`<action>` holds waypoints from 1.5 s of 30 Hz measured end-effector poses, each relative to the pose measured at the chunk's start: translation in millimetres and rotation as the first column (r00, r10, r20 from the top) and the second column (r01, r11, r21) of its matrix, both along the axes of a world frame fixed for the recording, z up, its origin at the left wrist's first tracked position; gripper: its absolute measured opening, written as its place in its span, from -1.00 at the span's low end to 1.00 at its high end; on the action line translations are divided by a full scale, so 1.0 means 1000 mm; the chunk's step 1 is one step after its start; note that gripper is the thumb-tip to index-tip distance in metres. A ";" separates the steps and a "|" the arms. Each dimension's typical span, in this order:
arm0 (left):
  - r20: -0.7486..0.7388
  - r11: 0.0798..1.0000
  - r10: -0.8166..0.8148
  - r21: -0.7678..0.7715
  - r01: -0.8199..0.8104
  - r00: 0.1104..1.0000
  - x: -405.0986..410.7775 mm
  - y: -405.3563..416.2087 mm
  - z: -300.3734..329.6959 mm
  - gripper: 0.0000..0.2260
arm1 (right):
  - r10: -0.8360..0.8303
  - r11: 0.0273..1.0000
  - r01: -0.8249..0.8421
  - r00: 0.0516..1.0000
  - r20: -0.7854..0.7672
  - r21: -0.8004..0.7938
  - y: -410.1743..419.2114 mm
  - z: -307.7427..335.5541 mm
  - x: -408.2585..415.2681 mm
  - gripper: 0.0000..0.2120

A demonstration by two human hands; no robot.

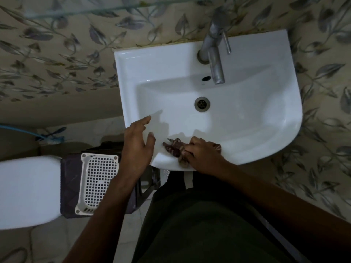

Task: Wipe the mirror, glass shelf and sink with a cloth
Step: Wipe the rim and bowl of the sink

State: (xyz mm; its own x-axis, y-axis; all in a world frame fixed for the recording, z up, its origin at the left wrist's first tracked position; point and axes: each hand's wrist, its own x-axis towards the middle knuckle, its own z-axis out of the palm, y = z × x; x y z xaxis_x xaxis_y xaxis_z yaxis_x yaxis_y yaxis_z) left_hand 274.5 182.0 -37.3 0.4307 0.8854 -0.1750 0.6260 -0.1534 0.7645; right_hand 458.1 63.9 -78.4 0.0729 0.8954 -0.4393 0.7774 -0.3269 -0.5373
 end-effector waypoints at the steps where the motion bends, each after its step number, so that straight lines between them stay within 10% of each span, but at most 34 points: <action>1: -0.003 1.000 -0.021 -0.012 0.021 1.000 0.004 -0.002 0.000 -0.60 | -0.014 0.999 0.015 1.000 0.017 -0.032 0.005 0.000 -0.003 -0.76; 8: -0.019 0.970 -0.230 -0.083 0.228 0.973 0.044 -0.018 -0.007 -0.60 | 0.004 0.997 -0.008 0.999 -0.045 -0.074 0.017 0.001 -0.019 -0.61; 14: -0.074 0.890 -0.449 -0.127 0.438 0.891 0.084 -0.032 -0.023 -0.60 | -0.093 0.928 0.176 0.963 0.254 -0.328 -0.008 -0.011 0.080 -0.45; 23: -0.081 0.783 -0.618 -0.148 0.604 0.782 0.130 -0.033 -0.032 -0.61 | -0.143 0.961 0.188 0.965 0.219 -0.202 -0.035 0.001 0.098 -0.58; 29: -0.081 0.766 -0.640 -0.148 0.626 0.764 0.146 -0.034 -0.033 -0.62 | -0.110 0.969 0.215 0.819 0.563 -0.124 -0.054 0.000 0.185 -0.72; 36: -0.017 0.728 -0.677 -0.166 0.665 0.736 0.175 -0.052 -0.029 -0.58 | -0.119 0.983 0.166 0.904 0.411 -0.082 -0.069 0.000 0.145 -0.71; 45: 0.014 0.704 -0.699 -0.164 0.692 0.715 0.211 -0.066 -0.028 -0.50 | -0.357 0.934 0.270 0.728 0.586 0.234 -0.096 0.007 0.180 -0.60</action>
